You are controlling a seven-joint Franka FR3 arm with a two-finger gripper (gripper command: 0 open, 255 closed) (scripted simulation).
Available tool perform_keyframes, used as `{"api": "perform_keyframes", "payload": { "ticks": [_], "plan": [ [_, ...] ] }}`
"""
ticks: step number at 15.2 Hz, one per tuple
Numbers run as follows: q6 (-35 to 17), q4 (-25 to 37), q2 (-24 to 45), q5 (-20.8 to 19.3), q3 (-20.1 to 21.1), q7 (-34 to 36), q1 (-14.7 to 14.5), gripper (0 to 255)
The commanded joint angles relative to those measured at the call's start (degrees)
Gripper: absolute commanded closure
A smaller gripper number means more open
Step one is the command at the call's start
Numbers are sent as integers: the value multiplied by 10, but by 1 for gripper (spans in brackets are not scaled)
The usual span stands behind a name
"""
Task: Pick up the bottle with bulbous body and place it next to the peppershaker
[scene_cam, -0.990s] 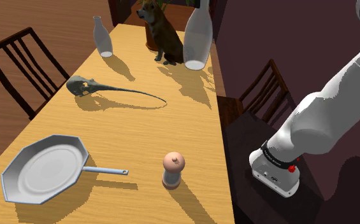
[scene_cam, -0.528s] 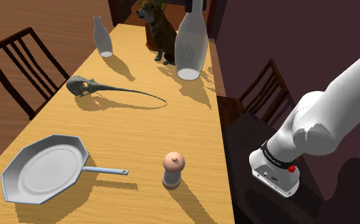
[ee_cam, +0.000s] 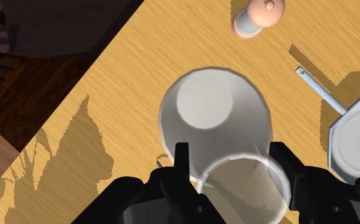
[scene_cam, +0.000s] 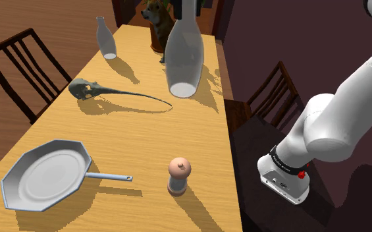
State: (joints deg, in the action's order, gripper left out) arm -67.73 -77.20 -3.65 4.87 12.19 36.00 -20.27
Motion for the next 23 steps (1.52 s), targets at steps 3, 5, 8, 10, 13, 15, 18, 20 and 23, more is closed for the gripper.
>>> {"api": "perform_keyframes", "payload": {
  "ticks": [3,5,8,10,13,15,18,20,23],
  "plan": [
    [7,33,22,3,35,69,-30,255],
    [11,56,39,2,53,103,-46,255],
    [20,101,72,-5,78,155,-74,255],
    [29,138,99,-14,96,190,-96,255],
    [49,212,152,-35,120,245,-136,255],
    [71,281,199,-57,133,282,-174,255],
    [82,326,234,-73,139,308,-207,255],
    [45,259,202,-58,138,300,-188,255],
    [2,184,169,-43,136,290,-171,255]
  ]
}}
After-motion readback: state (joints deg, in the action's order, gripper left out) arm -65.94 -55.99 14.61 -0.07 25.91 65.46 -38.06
